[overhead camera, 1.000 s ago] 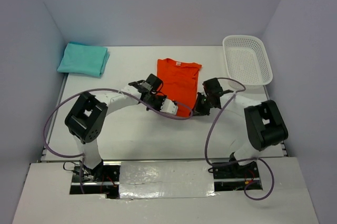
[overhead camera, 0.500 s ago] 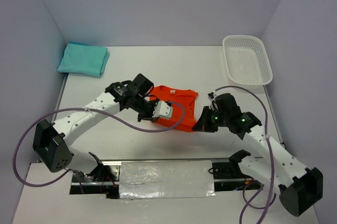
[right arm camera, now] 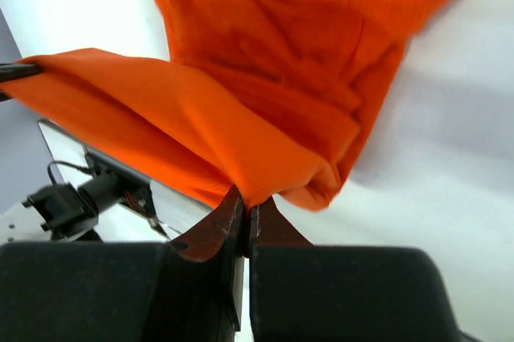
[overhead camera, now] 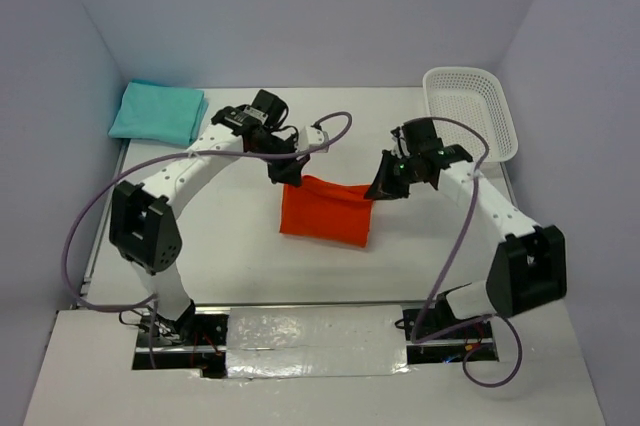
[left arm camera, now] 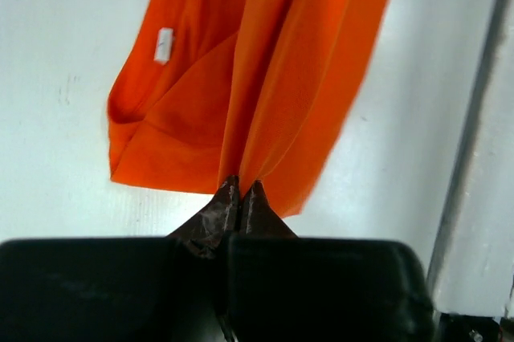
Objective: Fold and stack the t-shirts
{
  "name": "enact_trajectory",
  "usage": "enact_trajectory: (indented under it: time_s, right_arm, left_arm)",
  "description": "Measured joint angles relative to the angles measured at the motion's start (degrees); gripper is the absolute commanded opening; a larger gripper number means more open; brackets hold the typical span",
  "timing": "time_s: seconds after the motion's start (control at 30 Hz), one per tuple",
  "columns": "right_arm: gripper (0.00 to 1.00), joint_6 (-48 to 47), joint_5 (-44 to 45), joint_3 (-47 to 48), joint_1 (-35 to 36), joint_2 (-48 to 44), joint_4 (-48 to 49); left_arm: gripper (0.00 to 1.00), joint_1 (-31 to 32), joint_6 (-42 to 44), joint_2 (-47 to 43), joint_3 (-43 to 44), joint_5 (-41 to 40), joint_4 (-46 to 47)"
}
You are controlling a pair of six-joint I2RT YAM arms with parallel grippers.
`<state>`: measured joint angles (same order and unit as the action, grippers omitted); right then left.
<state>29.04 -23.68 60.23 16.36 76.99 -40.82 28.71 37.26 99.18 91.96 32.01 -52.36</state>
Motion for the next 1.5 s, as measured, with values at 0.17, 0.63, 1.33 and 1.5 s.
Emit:
enact_trajectory:
  time_s: [0.17, 0.63, 1.33, 1.5]
  right_arm:
    - [0.00, -1.5, -0.7, 6.0, -1.9, 11.2, 2.3]
    - [0.69, -3.5, 5.8, 20.2, -5.5, 33.4, 3.3]
    - [0.00, 5.8, 8.0, 6.6, 1.4, 29.4, 18.8]
    - [0.00, 6.9, 7.3, 6.2, -1.6, 31.2, 20.7]
  left_arm:
    - [0.00, -3.2, -2.9, 7.8, 3.4, -0.3, 3.9]
    - [0.77, -7.1, -12.0, 23.5, 9.2, -11.9, 12.6]
    - [0.40, -4.5, -26.6, 21.2, -0.4, -7.6, 24.5]
    - [0.45, -7.3, -29.2, 23.2, -0.4, -8.9, 27.0]
